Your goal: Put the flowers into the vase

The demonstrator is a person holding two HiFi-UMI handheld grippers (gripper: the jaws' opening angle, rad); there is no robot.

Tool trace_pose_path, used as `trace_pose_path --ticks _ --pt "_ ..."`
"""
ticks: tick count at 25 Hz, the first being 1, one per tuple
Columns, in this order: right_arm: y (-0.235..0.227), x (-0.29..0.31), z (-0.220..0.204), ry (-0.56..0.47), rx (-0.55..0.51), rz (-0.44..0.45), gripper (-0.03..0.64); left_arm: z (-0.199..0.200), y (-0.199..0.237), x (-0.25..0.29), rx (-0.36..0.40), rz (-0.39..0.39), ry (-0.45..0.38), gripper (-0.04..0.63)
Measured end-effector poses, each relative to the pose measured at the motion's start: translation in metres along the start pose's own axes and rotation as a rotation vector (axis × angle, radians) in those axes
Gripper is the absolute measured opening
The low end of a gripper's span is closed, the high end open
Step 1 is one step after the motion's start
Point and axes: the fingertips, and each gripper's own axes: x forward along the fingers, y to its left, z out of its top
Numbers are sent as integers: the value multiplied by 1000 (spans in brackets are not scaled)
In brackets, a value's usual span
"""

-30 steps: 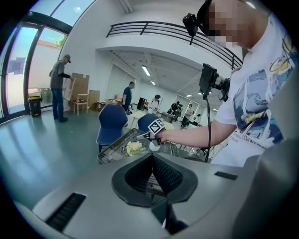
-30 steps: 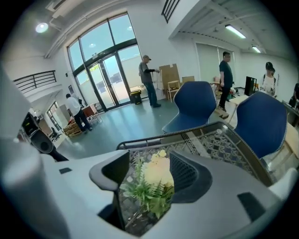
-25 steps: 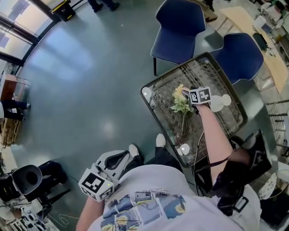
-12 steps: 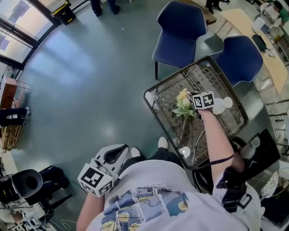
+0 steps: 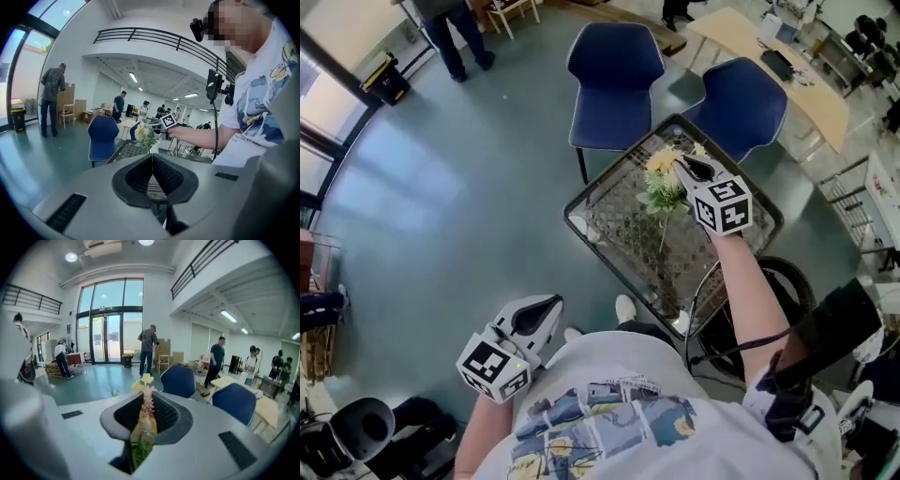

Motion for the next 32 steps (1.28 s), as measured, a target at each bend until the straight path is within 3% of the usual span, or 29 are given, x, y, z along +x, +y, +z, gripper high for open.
trace_pose_path --ticks 7,12,16,22,32 --pt "-74 -108 100 -227 -176 -260 58 21 -24 34 56 -109 -21 9" --pt "-134 -154 105 -274 -229 -431 58 22 -37 54 80 -128 -15 9" --pt "-168 -170 101 -310 -251 -514 58 28 -42 68 81 -119 -5 9" --pt "-187 -146 57 -311 -242 -514 58 30 -46 83 74 -91 7 9" --pt "-141 -93 -47 -245 -272 -384 61 13 -53 84 65 -66 66 9"
